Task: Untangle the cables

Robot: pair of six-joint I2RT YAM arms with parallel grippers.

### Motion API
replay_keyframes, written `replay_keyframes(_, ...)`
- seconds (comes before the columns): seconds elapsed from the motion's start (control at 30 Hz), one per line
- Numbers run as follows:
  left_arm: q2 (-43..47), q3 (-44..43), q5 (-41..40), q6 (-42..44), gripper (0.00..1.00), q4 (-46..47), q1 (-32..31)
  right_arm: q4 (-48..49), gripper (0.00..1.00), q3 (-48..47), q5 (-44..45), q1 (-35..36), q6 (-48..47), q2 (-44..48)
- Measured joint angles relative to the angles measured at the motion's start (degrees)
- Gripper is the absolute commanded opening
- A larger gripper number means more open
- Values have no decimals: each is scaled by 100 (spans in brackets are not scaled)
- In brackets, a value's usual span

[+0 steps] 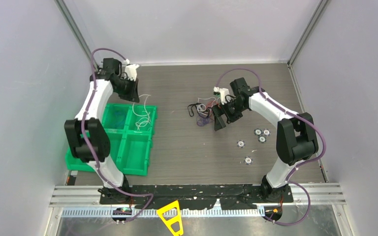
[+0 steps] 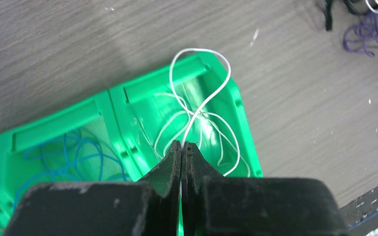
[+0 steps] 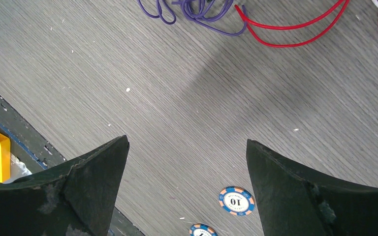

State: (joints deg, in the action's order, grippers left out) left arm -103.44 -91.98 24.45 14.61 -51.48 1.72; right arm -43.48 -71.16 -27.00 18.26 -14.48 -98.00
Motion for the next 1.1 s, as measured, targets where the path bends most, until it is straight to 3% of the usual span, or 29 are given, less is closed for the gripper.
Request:
replay_keyframes(0.2, 761, 929, -11, 260, 0, -118, 0, -17, 96, 0, -37, -2, 0, 0)
replay_keyframes(0.47, 188, 1565, -457, 234, 0, -151, -28, -33, 96, 0, -42, -9, 0, 2)
replay_keyframes(0.5, 118, 1563, -527, 229, 4, -109, -44, -35, 95, 0, -42, -11, 0, 2)
replay_keyframes(0.6, -33, 1550, -682, 210, 28, -2, -74, -33, 95, 0, -44, -13, 0, 2)
replay_keyframes(0.77, -39, 1311, -778, 140, 55, 57, -153, -33, 96, 0, -52, -33, -7, 2)
replay_keyframes(1.1, 1115, 509, -846, 369, 99, -103, -142, -122, 97, -103, 17, -74, -105, 37)
